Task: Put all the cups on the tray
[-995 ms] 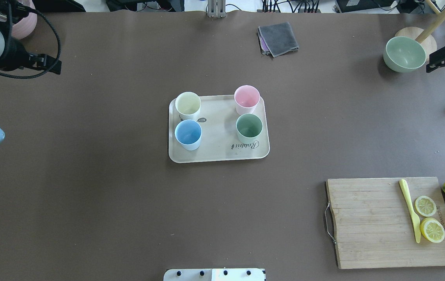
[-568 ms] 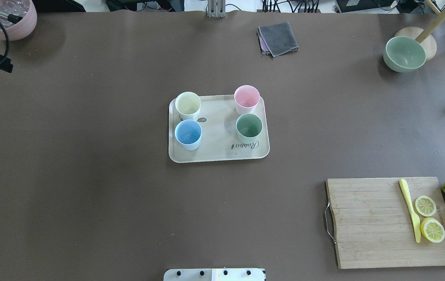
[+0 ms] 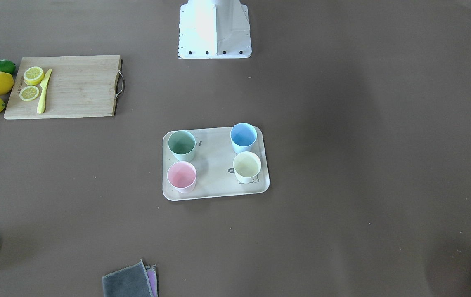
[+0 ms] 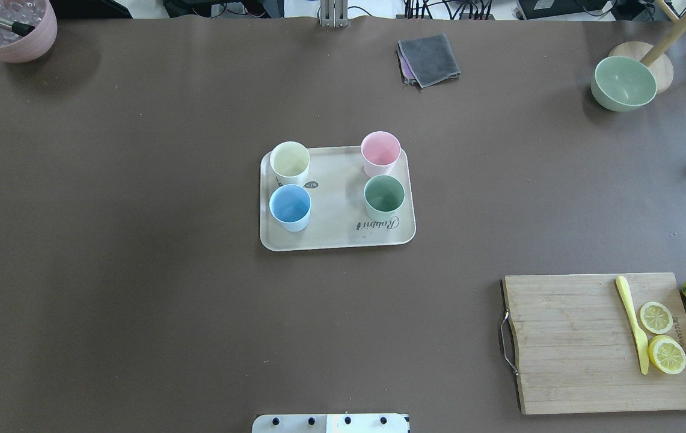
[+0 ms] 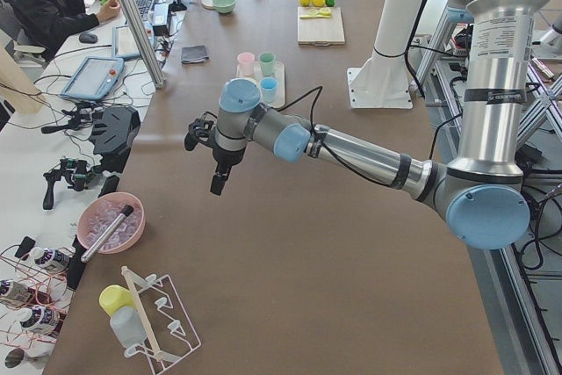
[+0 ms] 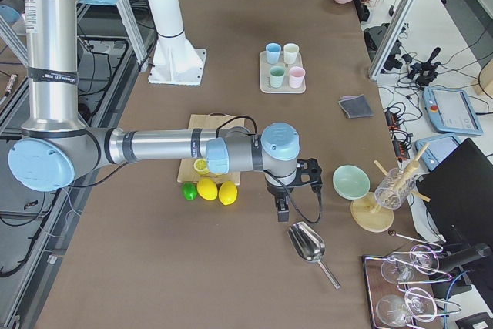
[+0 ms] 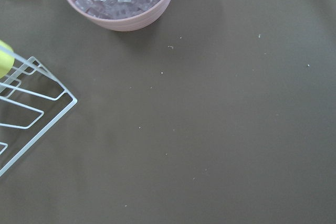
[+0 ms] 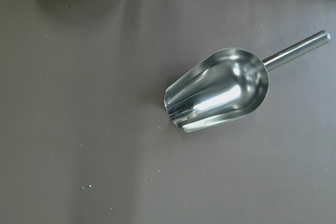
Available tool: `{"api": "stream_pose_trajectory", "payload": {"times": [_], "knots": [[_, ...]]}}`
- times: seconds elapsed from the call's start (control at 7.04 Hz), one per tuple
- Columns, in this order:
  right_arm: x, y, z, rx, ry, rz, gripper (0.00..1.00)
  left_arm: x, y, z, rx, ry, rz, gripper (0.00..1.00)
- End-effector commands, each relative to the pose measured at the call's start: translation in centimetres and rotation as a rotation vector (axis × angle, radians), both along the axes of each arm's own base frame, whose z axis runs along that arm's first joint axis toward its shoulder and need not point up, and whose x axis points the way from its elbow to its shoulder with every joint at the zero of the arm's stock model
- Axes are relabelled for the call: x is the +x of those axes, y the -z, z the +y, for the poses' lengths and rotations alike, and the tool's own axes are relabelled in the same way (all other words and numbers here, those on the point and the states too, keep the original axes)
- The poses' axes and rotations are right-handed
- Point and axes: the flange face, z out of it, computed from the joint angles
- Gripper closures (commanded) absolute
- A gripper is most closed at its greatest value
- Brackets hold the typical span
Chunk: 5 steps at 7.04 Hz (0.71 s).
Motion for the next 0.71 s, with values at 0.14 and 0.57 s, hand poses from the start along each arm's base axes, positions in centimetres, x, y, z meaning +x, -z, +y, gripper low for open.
{"api": "stream_pose_trajectory", "payload": {"times": [0.14, 0.57], "knots": [[0.3, -1.5, 1.2, -0.03, -0.003, 0.004, 0.0, -3.7, -7.1, 7.3, -0.01, -0.057, -0.035, 0.02], [0.1, -1.9, 1.3, -0.05, -0.006, 0.001, 0.0, -3.6, -8.4, 6.9, -0.046, -0.047, -0.023, 0.02]]}}
